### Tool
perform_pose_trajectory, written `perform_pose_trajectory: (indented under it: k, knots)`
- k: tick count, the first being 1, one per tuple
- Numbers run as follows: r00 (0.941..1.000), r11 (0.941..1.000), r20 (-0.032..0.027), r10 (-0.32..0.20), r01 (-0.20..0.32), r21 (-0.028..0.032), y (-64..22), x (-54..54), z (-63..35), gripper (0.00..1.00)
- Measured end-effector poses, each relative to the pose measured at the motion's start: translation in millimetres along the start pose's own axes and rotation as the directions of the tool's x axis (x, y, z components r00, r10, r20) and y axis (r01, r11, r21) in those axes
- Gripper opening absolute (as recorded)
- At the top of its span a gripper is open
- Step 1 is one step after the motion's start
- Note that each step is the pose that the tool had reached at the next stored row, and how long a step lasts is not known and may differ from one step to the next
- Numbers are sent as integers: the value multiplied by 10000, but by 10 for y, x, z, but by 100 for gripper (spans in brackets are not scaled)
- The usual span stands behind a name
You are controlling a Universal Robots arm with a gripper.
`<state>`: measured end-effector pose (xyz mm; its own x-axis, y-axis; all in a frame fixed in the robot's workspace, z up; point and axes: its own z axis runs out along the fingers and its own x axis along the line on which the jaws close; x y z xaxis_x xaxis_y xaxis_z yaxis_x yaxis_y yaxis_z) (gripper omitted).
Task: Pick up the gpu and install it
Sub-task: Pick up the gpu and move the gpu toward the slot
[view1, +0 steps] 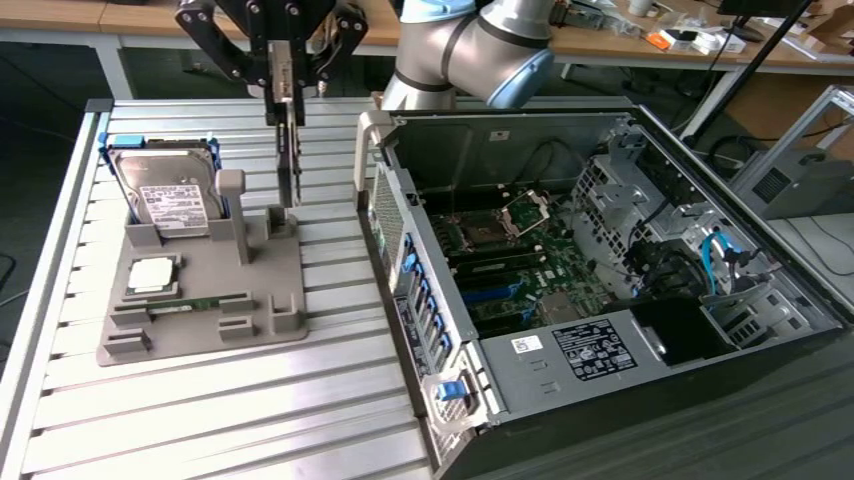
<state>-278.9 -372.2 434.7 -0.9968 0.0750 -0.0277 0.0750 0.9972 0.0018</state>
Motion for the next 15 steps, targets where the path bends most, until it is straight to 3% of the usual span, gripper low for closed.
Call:
perform_pose_trajectory:
  k: [15]
  knots:
    - [10000, 10000, 1, 0, 0, 7, 10, -134, 4, 27]
